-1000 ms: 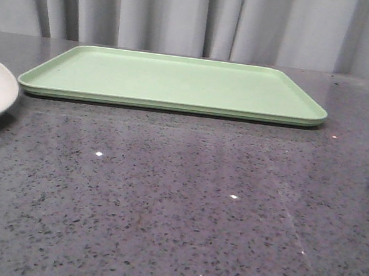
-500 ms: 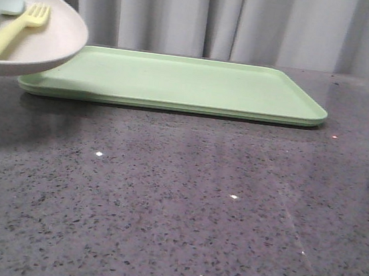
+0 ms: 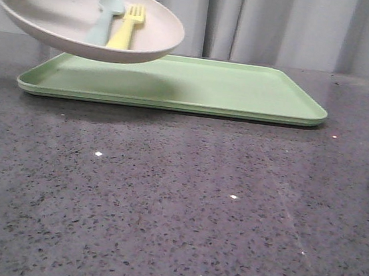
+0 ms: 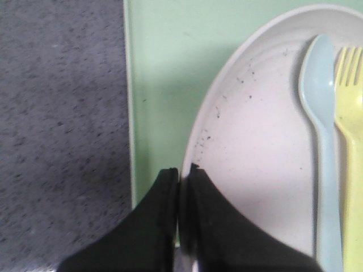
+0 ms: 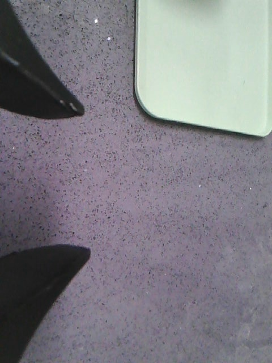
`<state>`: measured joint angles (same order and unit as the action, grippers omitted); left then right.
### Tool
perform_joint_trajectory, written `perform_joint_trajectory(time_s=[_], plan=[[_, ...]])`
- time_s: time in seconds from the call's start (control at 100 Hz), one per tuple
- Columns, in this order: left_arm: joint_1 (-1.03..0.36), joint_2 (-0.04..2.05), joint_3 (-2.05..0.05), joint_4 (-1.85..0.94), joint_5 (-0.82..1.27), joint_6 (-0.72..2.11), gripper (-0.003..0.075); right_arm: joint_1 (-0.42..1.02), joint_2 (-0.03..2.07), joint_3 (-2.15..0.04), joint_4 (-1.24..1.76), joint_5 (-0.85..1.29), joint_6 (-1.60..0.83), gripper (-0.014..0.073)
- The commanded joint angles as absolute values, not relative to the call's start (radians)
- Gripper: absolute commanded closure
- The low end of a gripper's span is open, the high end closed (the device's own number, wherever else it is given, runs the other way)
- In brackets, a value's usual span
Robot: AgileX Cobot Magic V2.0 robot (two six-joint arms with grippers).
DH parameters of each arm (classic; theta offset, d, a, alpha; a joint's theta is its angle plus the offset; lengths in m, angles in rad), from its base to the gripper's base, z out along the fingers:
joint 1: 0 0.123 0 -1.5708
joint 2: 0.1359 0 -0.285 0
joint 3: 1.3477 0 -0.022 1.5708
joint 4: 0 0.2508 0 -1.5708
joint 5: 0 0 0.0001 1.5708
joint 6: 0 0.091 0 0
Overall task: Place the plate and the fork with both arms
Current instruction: 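Lift the plate with the left gripper and carry it over the tray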
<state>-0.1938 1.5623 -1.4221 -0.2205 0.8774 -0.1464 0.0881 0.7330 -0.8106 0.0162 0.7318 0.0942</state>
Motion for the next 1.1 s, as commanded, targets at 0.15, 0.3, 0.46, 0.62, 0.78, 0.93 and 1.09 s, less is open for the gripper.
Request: perform_joint_trajectory(time_s=[0.15,0.3,0.46,0.62,0.78,0.93,1.09], plan=[[-0.301,1.686,-1.593,-0.255,0.756,-0.217,0.0741,0.086,0.731,-0.847,0.011,0.677,0.089,0.0109],[-0.317,1.77,-1.672,-0.274,0.761,-0.226,0.0741,0.086,0.731,-0.847,0.011,0.68,0.089,0.0109],[-0.317,1.817,-1.708,-0.274,0.759,-0.238,0.0741,0.086,0.731,-0.847,0.011,0.681,0.089,0.0109],[-0.317,1.83,-1.706,-0.272,0.735,-0.238,0.0741,0.086,0.731,-0.847,0.011,0.68,0.089,0.0109],[-0.317,1.842,-1.704,-0.27,0.713,-0.238,0.0741,0.086,0.731,-0.847,0.011,0.68,0.089,0.0109],[-0.317,1.869,-1.704,-0.27,0.713,-0.238,0.0741,0.086,0.731,-0.847,0.011,0.68,0.089,0.0109],[-0.317,1.874,-1.704,-0.27,0.712,-0.238,0.0741,0.086,0.731,-0.847,0.011,0.684,0.089,0.0109]])
